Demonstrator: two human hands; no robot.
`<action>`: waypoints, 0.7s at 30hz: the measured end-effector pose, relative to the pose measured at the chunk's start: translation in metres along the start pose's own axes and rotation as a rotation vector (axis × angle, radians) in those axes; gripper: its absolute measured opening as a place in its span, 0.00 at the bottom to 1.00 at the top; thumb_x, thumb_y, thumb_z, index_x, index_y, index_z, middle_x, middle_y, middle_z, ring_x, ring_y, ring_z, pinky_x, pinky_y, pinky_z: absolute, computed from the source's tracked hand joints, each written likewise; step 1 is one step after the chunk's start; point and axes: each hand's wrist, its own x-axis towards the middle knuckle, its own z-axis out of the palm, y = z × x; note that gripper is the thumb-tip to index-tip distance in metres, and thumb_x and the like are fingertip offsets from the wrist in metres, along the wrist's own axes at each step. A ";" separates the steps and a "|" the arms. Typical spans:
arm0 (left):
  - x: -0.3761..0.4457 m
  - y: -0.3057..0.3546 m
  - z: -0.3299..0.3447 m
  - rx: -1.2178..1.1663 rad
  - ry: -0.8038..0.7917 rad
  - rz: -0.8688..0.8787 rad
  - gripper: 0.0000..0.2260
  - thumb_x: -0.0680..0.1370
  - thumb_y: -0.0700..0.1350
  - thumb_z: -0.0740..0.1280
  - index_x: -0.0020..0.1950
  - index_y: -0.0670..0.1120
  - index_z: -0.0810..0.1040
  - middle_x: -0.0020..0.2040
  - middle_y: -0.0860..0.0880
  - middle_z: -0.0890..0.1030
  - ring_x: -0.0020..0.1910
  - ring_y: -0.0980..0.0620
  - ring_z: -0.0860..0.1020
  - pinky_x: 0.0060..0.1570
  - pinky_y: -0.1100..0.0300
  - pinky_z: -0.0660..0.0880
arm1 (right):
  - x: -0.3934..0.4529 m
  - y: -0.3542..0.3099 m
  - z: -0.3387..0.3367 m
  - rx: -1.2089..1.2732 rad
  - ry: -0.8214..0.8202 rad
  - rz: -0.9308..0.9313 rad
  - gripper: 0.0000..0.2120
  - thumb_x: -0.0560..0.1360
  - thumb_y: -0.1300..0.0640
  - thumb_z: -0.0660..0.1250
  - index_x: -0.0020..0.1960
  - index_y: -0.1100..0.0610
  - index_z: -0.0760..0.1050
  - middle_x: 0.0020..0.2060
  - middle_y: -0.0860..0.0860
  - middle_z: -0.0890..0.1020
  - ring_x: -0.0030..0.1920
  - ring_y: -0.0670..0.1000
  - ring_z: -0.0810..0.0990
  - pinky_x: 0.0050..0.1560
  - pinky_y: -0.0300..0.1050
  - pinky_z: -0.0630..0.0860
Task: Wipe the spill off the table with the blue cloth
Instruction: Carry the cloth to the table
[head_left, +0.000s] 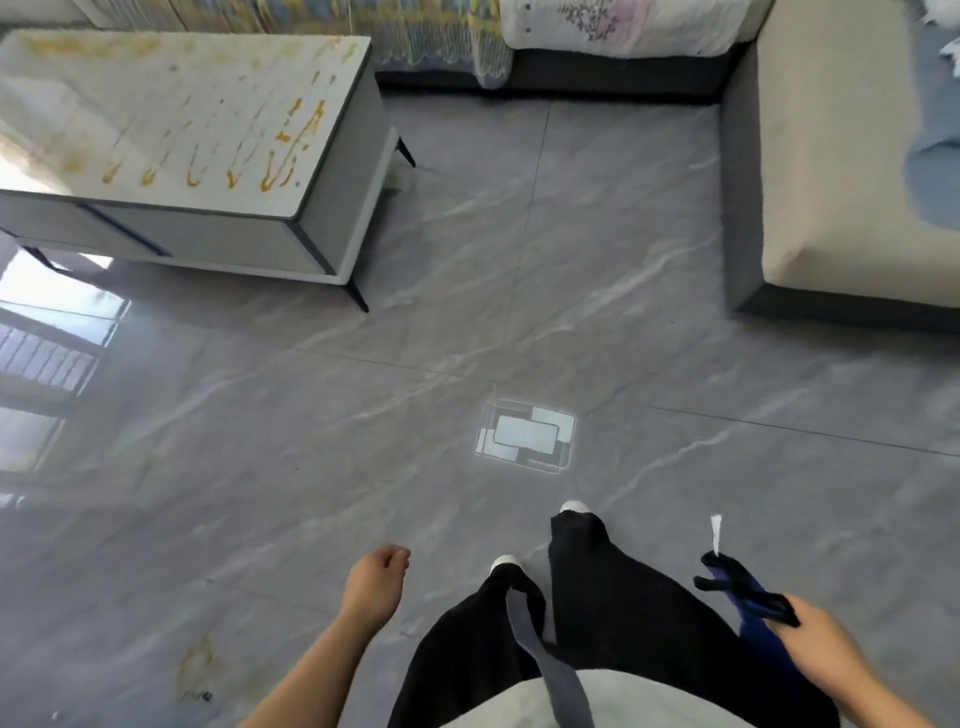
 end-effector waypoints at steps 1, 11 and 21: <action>0.011 0.016 -0.001 0.014 0.001 0.015 0.09 0.80 0.42 0.58 0.47 0.42 0.77 0.47 0.42 0.80 0.50 0.42 0.78 0.49 0.56 0.70 | 0.007 -0.001 -0.006 0.004 -0.008 0.020 0.08 0.75 0.68 0.64 0.50 0.69 0.79 0.46 0.67 0.82 0.50 0.62 0.79 0.47 0.49 0.68; 0.062 0.122 0.022 0.028 -0.001 -0.039 0.10 0.80 0.41 0.58 0.47 0.41 0.77 0.44 0.42 0.80 0.46 0.42 0.77 0.46 0.56 0.68 | 0.106 -0.086 -0.093 0.026 -0.006 0.014 0.08 0.76 0.65 0.64 0.53 0.66 0.79 0.48 0.66 0.82 0.52 0.64 0.79 0.47 0.50 0.70; 0.112 0.190 0.008 -0.101 0.053 -0.245 0.08 0.77 0.37 0.62 0.41 0.38 0.78 0.39 0.40 0.79 0.39 0.46 0.75 0.42 0.58 0.66 | 0.217 -0.226 -0.160 -0.008 -0.012 -0.073 0.08 0.77 0.65 0.62 0.53 0.63 0.78 0.49 0.62 0.82 0.53 0.63 0.78 0.45 0.47 0.68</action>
